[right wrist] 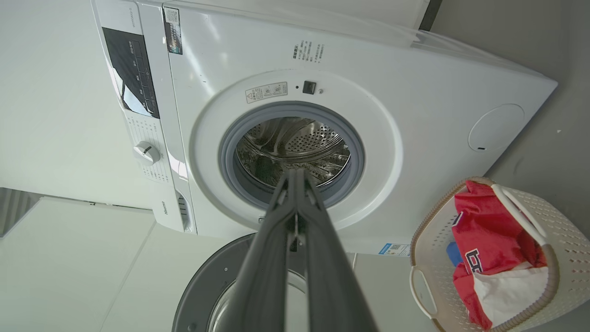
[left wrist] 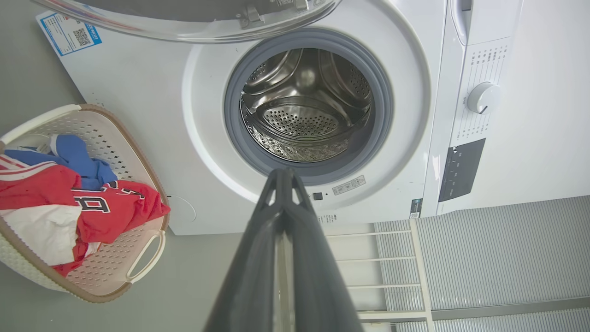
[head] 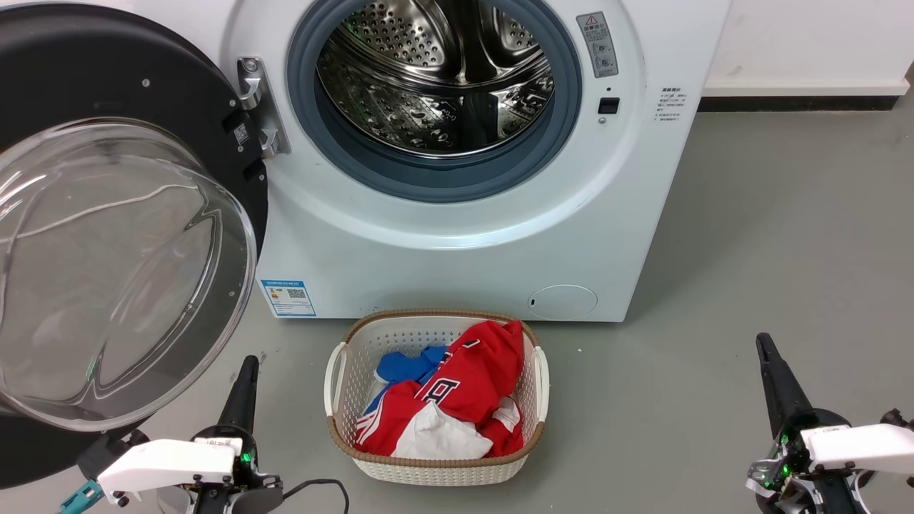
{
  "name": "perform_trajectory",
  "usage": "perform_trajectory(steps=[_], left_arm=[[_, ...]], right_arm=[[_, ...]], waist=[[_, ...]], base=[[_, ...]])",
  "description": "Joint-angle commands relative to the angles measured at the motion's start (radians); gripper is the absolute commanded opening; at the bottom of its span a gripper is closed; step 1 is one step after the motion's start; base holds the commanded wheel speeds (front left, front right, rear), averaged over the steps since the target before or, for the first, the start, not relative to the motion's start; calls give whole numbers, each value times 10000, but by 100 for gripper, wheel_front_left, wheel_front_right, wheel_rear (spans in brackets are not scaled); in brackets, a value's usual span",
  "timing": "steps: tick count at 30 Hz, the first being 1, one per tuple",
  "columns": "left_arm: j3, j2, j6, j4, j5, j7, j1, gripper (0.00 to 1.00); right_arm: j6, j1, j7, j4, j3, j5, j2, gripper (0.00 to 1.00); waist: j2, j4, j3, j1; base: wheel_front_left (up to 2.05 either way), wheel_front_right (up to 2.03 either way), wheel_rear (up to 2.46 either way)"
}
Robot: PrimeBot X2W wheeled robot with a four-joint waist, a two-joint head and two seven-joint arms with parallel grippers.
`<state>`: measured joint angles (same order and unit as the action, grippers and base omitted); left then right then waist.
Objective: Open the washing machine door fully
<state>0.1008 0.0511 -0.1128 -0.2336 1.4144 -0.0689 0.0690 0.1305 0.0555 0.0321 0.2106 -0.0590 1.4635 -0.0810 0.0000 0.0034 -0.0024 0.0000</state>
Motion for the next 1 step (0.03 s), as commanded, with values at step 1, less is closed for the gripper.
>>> perform_trajectory(steps=[1], left_arm=[[34,2,-58,11,241,-73,222,0]], right_arm=[[4,221,65,26,-33,239,-20,0]], waist=[[0,-2,3,0]], base=[[0,0,0]])
